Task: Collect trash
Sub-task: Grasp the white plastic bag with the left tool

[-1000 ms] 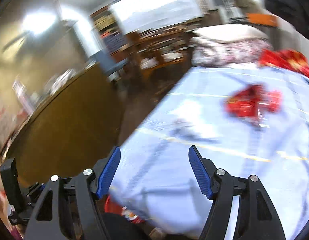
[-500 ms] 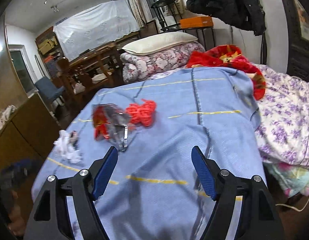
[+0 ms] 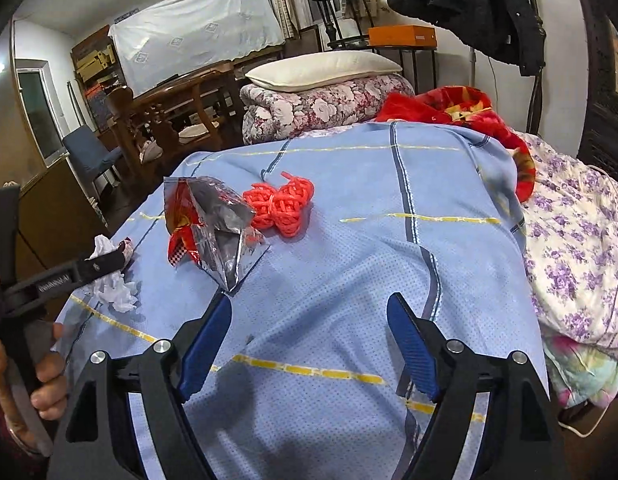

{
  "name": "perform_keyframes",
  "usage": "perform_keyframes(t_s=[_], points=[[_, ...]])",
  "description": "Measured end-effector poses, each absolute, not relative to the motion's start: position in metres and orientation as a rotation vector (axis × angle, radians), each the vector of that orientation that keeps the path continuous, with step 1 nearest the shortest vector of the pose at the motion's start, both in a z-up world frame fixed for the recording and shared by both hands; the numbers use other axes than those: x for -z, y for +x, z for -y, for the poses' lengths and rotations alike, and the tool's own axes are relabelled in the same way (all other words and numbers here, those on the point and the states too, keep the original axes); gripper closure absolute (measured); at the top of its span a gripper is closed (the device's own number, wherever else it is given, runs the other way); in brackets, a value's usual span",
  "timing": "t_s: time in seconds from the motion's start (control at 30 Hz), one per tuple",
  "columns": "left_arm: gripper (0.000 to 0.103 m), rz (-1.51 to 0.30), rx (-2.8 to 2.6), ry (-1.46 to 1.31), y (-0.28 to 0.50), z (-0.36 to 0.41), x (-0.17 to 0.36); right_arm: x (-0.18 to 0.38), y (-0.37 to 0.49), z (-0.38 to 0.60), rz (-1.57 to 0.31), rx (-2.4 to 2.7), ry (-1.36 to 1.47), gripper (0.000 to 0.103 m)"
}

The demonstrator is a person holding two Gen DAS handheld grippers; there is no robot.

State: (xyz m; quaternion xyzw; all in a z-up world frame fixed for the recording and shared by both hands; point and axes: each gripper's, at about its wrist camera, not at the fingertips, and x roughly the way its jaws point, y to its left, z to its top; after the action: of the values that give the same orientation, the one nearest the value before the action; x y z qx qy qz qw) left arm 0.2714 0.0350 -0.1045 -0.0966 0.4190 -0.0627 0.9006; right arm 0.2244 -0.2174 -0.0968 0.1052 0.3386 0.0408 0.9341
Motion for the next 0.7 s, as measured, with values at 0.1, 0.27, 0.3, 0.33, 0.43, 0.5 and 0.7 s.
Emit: perform_keyframes(t_s=[0.1,0.27,0.3,0.33,0.43,0.5,0.7], points=[[0.013,-0.864,0.176,-0.246,0.27,-0.044,0.103,0.099,0.227,0.215,-0.718,-0.087,0.212,0.024],[0.013,-0.877,0.207,-0.303,0.27,-0.055,0.106,0.099,0.232,0.205,-0.733,-0.098,0.183,0.024],[0.013,-0.873,0.211,-0.31,0.268,-0.056,0.106,0.099,0.233,0.203,-0.739,-0.096,0.173,0.024],[0.013,-0.869,0.212,-0.316,0.267,-0.057,0.106,0.099,0.233,0.201,-0.742,-0.097,0.164,0.024],[0.02,-0.863,0.205,-0.328,0.265,-0.06,0.105,0.1,0.233,0.201,-0.745,-0.098,0.166,0.024],[0.026,-0.865,0.203,-0.327,0.265,-0.061,0.105,0.101,0.233,0.201,-0.75,-0.098,0.176,0.024],[0.047,-0.862,0.174,-0.282,0.26,-0.056,0.101,0.101,0.232,0.2,-0.748,-0.102,0.178,0.024]])
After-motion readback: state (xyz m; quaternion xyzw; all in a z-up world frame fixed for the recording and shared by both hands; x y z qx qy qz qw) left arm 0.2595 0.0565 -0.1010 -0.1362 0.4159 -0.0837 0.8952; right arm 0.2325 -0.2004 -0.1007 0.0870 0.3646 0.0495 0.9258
